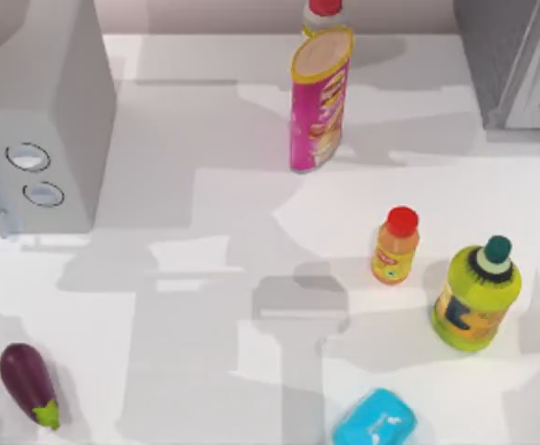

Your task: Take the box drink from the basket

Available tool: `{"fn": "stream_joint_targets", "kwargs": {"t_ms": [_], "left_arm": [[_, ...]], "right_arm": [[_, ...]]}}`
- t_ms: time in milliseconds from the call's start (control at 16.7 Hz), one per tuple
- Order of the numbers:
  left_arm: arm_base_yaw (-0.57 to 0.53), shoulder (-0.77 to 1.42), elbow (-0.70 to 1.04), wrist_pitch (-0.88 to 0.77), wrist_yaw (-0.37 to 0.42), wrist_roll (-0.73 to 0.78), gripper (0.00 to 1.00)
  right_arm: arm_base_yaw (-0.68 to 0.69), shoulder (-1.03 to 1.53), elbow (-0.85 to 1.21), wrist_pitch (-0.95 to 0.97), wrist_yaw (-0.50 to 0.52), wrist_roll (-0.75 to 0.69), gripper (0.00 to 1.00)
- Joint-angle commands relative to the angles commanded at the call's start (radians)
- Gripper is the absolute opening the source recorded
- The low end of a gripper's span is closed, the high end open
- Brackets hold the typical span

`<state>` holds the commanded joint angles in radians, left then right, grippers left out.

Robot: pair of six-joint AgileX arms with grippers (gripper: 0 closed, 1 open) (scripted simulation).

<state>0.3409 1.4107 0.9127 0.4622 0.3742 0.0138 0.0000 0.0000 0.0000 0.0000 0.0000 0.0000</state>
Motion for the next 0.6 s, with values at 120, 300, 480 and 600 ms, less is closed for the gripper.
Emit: {"fn": "stream_joint_targets", "kwargs": {"t_ms": [120,300,480,600], "left_arm": [[0.018,0.06,0.05,0.028,0.018,0.0,1.0],[0.023,0.079,0.066,0.037,0.023,0.0,1.0],[0.021,0.063,0.071,0.038,0.019,0.004,1.0],[0.018,0.076,0.075,0.034,0.018,0.002,1.0]], "right_arm": [[0.0,0.0,0.0,0.0,0.0,0.0,1.0],[0.0,0.0,0.0,0.0,0.0,0.0,1.0],[0.0,0.0,0.0,0.0,0.0,0.0,1.0],[0.0,0.0,0.0,0.0,0.0,0.0,1.0]]}}
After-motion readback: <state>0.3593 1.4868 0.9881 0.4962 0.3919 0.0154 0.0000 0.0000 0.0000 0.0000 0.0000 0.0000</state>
